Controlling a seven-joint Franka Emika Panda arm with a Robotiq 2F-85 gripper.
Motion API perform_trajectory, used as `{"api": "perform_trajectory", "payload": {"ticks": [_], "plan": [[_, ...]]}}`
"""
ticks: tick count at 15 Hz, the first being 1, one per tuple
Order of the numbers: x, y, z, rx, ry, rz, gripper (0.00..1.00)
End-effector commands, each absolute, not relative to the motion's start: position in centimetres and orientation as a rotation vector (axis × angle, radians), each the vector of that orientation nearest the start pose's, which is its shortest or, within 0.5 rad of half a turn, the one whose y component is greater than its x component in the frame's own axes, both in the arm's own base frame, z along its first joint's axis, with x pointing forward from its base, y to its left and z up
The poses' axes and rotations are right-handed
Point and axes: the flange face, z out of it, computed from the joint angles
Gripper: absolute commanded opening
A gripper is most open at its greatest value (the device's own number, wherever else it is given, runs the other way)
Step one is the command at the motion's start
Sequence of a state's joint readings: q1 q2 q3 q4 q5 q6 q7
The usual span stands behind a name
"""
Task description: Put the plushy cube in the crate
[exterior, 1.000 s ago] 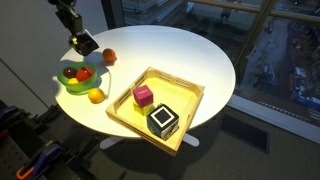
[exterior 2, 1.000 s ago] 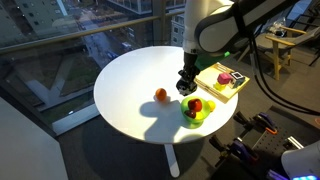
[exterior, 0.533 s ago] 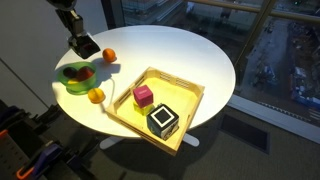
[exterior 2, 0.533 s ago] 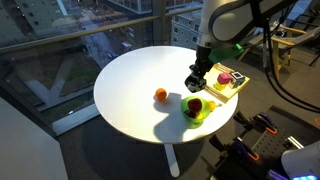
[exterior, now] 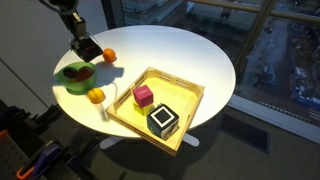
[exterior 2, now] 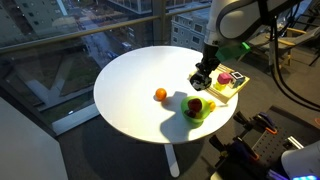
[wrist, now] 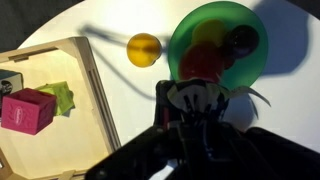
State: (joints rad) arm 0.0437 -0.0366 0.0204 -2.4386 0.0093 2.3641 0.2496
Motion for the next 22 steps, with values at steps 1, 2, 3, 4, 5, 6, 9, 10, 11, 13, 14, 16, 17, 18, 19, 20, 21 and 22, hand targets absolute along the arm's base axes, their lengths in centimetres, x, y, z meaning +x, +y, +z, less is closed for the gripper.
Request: {"api": "perform_trajectory", "payload": {"ticks": [1,2,3,4,5,6,9,10,11,13,14,16,17,18,19,20,21,22], "plan": [[47.4,3.0,31.4,-3.127,0.301,0.061,0.16],[47.4,3.0,31.4,-3.127,0.301,0.061,0.16],[47.4,3.0,31.4,-3.127,0.301,0.061,0.16],[47.4,3.0,31.4,-3.127,0.301,0.061,0.16],[47.4,3.0,31.4,-3.127,0.301,0.061,0.16],[47.4,3.0,31.4,-3.127,0.301,0.061,0.16],[47.4,3.0,31.4,-3.127,0.301,0.061,0.07],[47.6,2.7,31.9,-3.128,0.309,0.044,0.07],[47.8,2.5,32.2,-3.127,0.316,0.037,0.07],[48.3,1.7,33.1,-3.119,0.339,0.015,0.07],[48.5,1.3,33.6,-3.115,0.352,0.002,0.07],[49.1,0.3,34.5,-3.109,0.383,-0.029,0.07],[49.3,-0.3,34.9,-3.106,0.400,-0.040,0.07],[49.6,-0.9,35.3,-3.102,0.418,-0.049,0.07],[49.8,-1.5,35.6,-3.098,0.435,-0.057,0.07],[50.0,-2.1,36.0,-3.094,0.453,-0.064,0.07],[50.2,-2.6,36.3,-3.090,0.469,-0.071,0.07],[50.4,-3.2,36.6,-3.087,0.488,-0.072,0.07]]}}
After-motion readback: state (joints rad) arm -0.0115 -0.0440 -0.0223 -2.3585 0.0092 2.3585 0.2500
